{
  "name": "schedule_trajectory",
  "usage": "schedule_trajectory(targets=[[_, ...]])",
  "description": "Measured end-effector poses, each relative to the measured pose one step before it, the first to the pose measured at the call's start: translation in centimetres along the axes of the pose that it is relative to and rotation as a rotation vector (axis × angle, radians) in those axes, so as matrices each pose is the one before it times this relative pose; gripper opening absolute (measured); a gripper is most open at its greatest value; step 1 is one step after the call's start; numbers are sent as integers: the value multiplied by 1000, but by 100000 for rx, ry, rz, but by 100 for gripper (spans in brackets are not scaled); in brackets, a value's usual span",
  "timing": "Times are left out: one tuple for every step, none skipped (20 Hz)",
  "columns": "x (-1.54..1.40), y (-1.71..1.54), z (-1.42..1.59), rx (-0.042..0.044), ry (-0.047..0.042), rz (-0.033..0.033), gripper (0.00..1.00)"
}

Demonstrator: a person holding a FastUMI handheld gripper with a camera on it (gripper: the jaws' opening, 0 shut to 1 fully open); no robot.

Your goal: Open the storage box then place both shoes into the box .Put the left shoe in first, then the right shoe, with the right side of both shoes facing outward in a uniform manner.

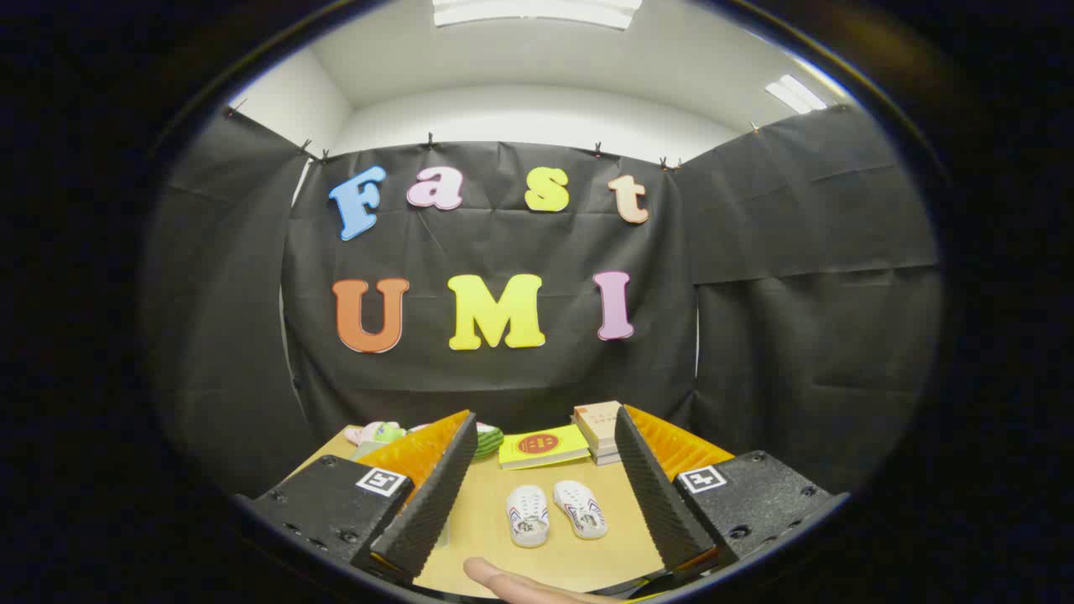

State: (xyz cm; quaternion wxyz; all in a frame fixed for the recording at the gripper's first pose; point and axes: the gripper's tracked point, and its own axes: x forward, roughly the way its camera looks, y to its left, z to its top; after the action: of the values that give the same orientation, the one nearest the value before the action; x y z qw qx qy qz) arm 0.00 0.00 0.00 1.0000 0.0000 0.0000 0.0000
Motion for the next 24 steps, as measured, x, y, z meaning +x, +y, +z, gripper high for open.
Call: schedule_trajectory(targets=[[-76, -14, 44, -364, 89, -67, 100], [-59, 97, 38, 11, -441, 69, 100], [-51, 29, 105, 49, -111, 146, 100], [-36, 182, -54, 46, -107, 598, 100], [-82, 97, 120, 35, -620, 548, 100], [-5, -138, 172, -354, -660, -258, 100], [19, -207, 121, -403, -673, -531, 100], [-74, -85, -107, -415, -160, -186, 100], [-12, -26, -7, -222, -378, 185, 100], [100, 50, -55, -526, -460, -46, 100], [59, -99, -12, -842, -397, 42, 100], [102, -98, 66, -504, -261, -103, 100], [270, -72, 35, -222, -37, 228, 100], [447, 131, -16, -319, 263, 844, 100], [506, -40, -129, 111, 928, 760, 100], [430, -209, -20, 731, 671, 835, 100], [816, -69, -63, 863, 596, 1294, 100], [725, 145, -51, 1346, 450, 3027, 100], [926, 403, 59, 2898, -545, 4353, 100], [1137, -248, -320, 2377, 684, 2429, 100], [1317, -762, -704, 1462, 2226, 690, 100], [1247, -1089, -1253, 1333, 3488, -63, 100], [1388, -335, -897, 1647, 3610, 954, 100], [1342, -360, -678, 2015, 3252, 1150, 100]])
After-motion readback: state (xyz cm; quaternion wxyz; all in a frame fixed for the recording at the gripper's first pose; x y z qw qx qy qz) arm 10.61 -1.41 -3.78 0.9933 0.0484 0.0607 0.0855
